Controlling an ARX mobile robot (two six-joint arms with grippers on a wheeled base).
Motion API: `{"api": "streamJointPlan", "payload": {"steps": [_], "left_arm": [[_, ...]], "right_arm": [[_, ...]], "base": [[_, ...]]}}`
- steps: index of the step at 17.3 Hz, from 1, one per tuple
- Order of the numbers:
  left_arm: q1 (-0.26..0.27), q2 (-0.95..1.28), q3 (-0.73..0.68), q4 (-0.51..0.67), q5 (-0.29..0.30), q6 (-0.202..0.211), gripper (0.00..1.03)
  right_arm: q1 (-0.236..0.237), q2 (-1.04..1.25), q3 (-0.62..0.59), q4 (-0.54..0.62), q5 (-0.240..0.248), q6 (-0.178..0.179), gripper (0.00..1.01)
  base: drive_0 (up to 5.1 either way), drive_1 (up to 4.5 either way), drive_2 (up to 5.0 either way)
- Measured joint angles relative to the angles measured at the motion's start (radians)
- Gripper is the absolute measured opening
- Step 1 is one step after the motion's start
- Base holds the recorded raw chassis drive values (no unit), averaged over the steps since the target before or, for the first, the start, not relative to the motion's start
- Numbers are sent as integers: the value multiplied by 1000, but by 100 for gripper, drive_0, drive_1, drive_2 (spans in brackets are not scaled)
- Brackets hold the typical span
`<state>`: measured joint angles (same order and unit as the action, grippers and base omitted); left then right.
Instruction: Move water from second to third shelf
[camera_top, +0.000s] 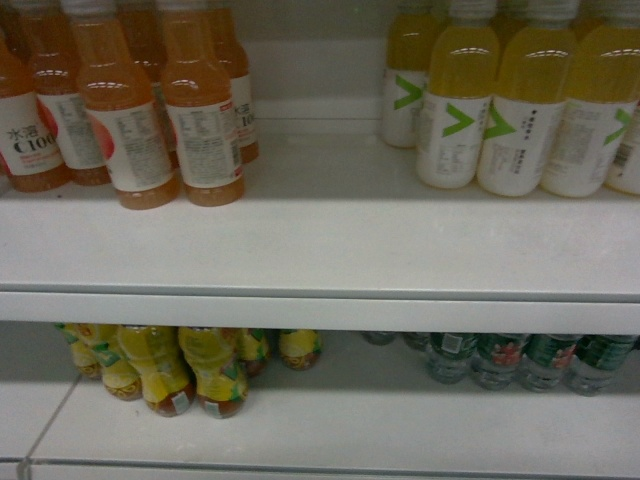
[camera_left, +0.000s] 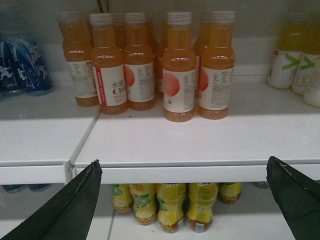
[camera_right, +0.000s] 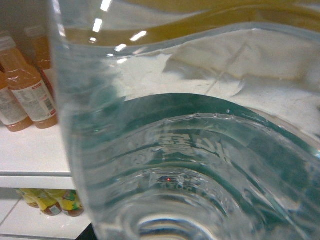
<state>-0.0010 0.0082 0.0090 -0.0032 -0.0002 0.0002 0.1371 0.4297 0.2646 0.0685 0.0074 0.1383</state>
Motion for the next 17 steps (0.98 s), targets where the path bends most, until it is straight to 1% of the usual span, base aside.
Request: {"api": "streamJointPlan", "payload": {"steps": [17], "left_arm": [[0, 0, 0, 1, -1, 0, 98]], "right_arm": [[0, 0, 0, -3, 0, 0, 43]], "base": [[-499, 246, 246]]}}
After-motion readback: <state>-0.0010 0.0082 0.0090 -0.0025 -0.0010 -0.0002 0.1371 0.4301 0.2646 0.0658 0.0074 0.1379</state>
